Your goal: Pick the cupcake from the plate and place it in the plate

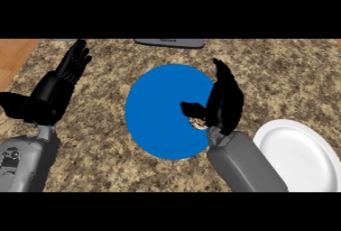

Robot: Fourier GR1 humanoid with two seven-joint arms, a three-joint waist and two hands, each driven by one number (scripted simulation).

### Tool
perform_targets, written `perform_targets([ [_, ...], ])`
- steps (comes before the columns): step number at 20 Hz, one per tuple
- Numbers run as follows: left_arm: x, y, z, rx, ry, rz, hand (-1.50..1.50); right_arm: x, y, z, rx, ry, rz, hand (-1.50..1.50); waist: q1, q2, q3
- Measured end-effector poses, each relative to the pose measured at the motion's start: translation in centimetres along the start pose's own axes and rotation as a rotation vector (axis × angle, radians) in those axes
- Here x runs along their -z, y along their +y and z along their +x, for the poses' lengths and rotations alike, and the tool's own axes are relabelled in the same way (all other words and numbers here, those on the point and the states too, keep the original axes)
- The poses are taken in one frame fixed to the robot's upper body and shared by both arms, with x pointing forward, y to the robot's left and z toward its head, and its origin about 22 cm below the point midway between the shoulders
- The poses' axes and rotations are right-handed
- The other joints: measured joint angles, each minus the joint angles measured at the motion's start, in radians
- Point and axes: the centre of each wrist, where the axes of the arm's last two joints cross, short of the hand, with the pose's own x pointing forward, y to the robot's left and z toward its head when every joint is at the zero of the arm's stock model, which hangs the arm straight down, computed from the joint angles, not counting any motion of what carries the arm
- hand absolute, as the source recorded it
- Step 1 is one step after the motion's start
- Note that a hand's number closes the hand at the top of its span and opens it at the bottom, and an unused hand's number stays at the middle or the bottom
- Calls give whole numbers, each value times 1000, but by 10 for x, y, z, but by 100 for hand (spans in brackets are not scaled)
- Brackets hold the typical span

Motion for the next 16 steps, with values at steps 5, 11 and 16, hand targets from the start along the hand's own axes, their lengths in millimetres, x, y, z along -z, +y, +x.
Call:
perform_targets([
  [5,-2,5,-2,-2,7,6,0,17,8,15,169,-13,-95,-150,-5,-7,0],
  [11,-5,14,-5,6,30,38,0,18,15,21,322,27,-158,-150,-50,-20,-1],
  [16,-14,21,-7,12,48,67,0,5,16,11,398,27,-200,-150,-84,-30,-2],
])
